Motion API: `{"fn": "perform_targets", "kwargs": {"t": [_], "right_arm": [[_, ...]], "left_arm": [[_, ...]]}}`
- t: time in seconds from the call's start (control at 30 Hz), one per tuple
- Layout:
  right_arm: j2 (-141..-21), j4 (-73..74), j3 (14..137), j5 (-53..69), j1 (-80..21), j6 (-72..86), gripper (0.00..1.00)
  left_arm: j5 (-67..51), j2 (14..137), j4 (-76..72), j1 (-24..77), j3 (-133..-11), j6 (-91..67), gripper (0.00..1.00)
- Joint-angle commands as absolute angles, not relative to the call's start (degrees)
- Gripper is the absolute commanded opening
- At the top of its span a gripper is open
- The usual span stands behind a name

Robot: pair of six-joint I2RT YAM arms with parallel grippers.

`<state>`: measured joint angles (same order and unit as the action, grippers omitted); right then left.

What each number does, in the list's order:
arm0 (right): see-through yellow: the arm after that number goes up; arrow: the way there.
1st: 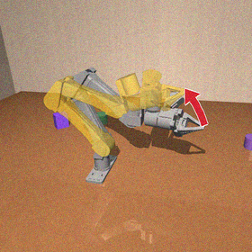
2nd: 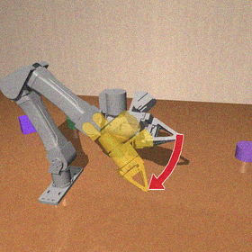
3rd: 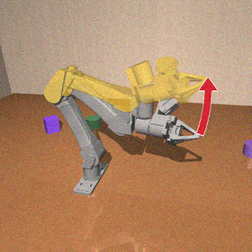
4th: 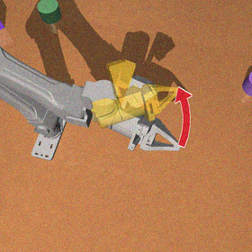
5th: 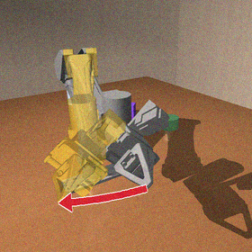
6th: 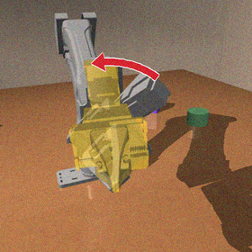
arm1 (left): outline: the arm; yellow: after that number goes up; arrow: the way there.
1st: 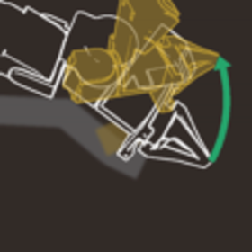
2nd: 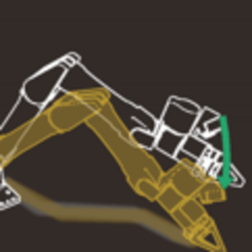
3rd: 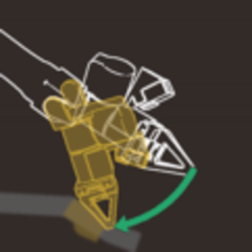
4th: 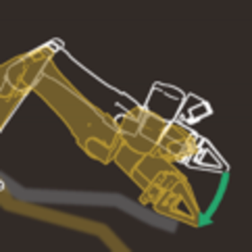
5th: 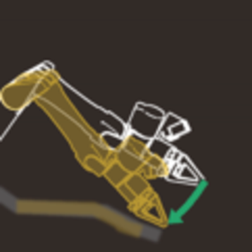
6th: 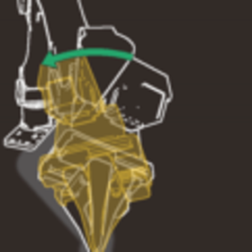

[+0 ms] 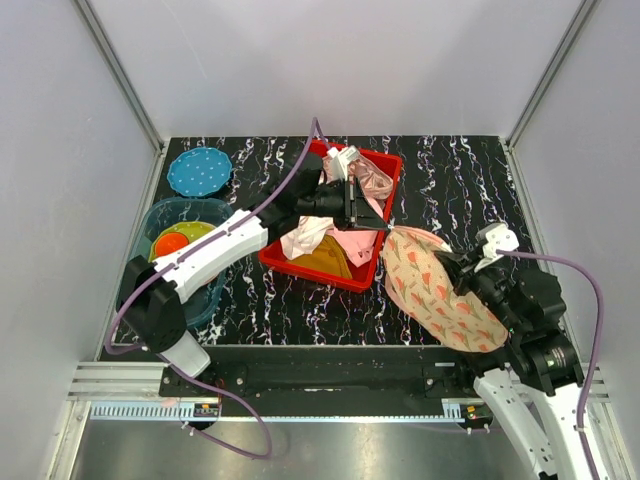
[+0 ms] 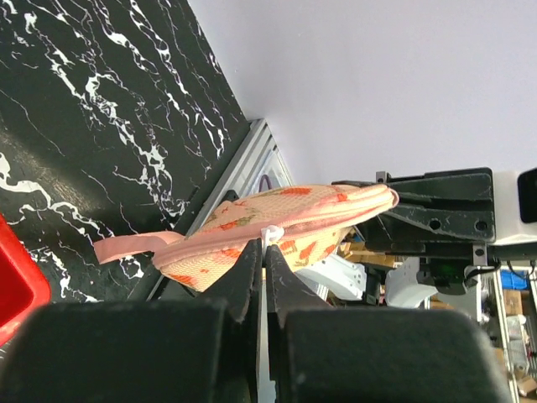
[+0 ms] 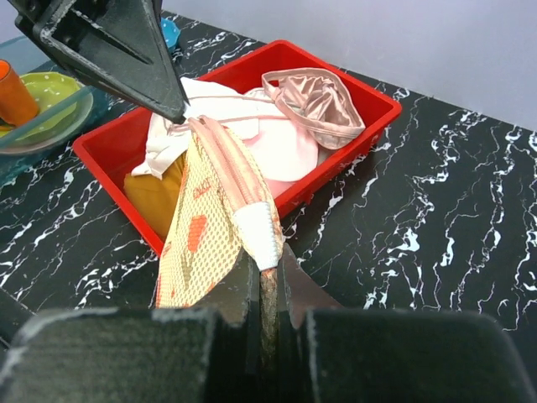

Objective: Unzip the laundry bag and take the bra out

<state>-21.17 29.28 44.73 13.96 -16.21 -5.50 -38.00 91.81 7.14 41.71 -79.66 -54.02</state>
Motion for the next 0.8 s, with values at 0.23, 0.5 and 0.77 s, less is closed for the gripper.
{"fn": "perform_targets", "kwargs": {"t": [0.23, 0.5, 0.77], "right_arm": [[-15.6, 29.4, 40.5, 6.5, -16.3, -1.9, 0.52], [-20.3, 37.0, 49.8, 11.3, -16.3, -4.5, 0.81], [-28.5, 35.1, 54.8, 13.3, -16.2, -7.4, 0.86]], "left_arm": [[-42.0, 95.4, 14.2, 41.6, -91.1, -44.4, 0.0], [-42.0, 100.5, 19.2, 46.3, -105.3, -42.1, 0.0], [-42.2, 102.0, 20.1, 48.1, -109.8, -41.1, 0.0]]}}
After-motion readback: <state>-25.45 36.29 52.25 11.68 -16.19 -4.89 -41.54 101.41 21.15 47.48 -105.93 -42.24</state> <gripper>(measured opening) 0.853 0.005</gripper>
